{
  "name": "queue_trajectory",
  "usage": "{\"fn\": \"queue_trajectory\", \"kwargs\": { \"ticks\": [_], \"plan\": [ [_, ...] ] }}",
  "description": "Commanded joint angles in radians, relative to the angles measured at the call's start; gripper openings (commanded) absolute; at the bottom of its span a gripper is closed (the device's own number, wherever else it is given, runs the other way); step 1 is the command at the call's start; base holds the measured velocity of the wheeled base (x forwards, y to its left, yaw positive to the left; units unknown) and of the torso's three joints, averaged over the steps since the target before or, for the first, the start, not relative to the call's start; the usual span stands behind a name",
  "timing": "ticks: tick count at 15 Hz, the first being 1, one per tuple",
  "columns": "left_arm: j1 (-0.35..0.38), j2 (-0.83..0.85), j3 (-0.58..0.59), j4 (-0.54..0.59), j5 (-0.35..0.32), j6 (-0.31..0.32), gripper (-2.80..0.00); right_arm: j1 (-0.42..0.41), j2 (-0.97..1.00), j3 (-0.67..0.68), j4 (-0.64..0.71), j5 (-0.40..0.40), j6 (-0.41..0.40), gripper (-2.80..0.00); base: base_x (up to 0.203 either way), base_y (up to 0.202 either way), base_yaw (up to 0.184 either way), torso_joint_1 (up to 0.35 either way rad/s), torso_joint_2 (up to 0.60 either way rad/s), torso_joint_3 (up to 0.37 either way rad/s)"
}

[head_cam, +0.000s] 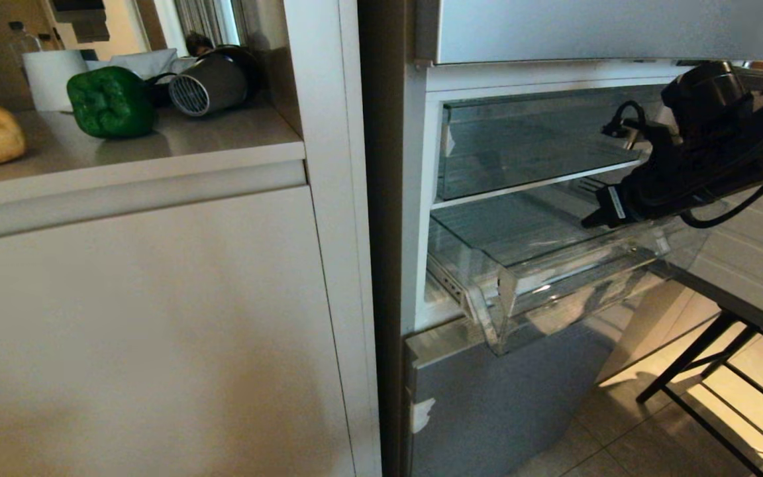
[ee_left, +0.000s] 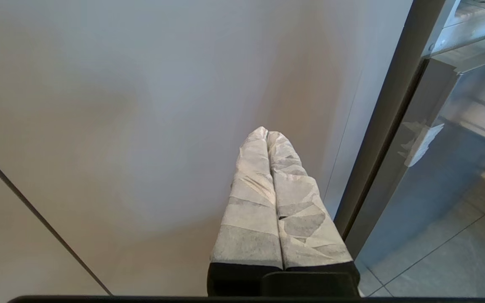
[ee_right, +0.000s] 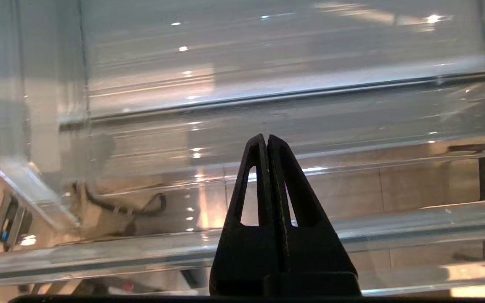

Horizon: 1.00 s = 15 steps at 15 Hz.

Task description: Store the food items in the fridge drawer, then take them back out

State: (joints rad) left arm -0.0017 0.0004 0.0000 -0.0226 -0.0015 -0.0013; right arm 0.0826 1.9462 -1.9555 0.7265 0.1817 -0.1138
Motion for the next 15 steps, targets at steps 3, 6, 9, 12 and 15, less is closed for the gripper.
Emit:
{"fn": "queue_trajectory", "kwargs": {
  "ticks": [3,6,9,12,15],
  "plan": [
    [0.0,0.0,0.011,0.0,0.0,0.0,-2.8,0.0,-0.059,0.0,0.074,-0.039,-0.029,-2.8,0.0,0.0,0.0,0.0,0.0,0.0],
    [0.0,0.0,0.011,0.0,0.0,0.0,-2.8,0.0,-0.084,0.0,0.121,-0.074,-0.043,-2.8,0.0,0.0,0.0,0.0,0.0,0.0],
    [0.0,0.0,0.011,0.0,0.0,0.0,-2.8,0.0,-0.075,0.0,0.069,-0.077,-0.042,-2.8,0.0,0.0,0.0,0.0,0.0,0.0],
    [0.0,0.0,0.011,0.0,0.0,0.0,-2.8,0.0,-0.046,0.0,0.048,-0.08,-0.04,-2.8,0.0,0.0,0.0,0.0,0.0,0.0],
    [0.0,0.0,0.011,0.0,0.0,0.0,-2.8,-0.002,-0.017,0.0,0.048,-0.08,-0.038,-2.8,0.0,0.0,0.0,0.0,0.0,0.0]
  ]
}}
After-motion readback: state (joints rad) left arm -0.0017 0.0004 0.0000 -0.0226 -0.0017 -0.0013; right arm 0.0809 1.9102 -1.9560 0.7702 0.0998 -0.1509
